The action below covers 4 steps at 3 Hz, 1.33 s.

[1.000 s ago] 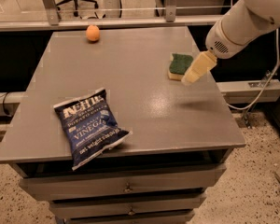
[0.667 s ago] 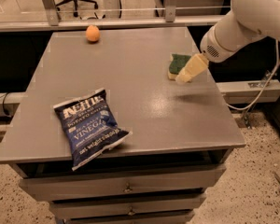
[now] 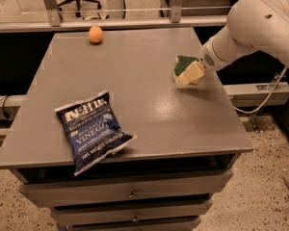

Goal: Move sponge near blue chip bag

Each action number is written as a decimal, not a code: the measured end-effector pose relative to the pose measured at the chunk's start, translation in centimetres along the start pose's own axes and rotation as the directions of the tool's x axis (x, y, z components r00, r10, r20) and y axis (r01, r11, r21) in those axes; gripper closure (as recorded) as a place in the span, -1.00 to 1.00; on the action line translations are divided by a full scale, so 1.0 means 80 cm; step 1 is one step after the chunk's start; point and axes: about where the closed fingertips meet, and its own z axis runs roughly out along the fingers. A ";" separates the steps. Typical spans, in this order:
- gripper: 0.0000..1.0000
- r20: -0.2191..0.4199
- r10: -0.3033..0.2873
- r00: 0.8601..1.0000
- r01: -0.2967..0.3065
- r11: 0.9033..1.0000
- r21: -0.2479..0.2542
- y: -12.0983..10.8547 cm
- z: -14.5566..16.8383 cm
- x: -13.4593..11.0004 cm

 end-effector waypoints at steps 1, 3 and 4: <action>-0.04 0.013 0.021 1.000 -0.021 1.000 0.003 0.000 0.011 0.003; 1.00 0.105 -0.048 0.993 0.056 0.996 -0.069 0.033 -0.045 -0.028; 1.00 0.162 -0.210 0.964 0.235 0.959 -0.159 0.096 -0.085 -0.044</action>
Offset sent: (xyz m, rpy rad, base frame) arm 0.0045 -0.0003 0.0020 0.0436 -0.0361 -0.0196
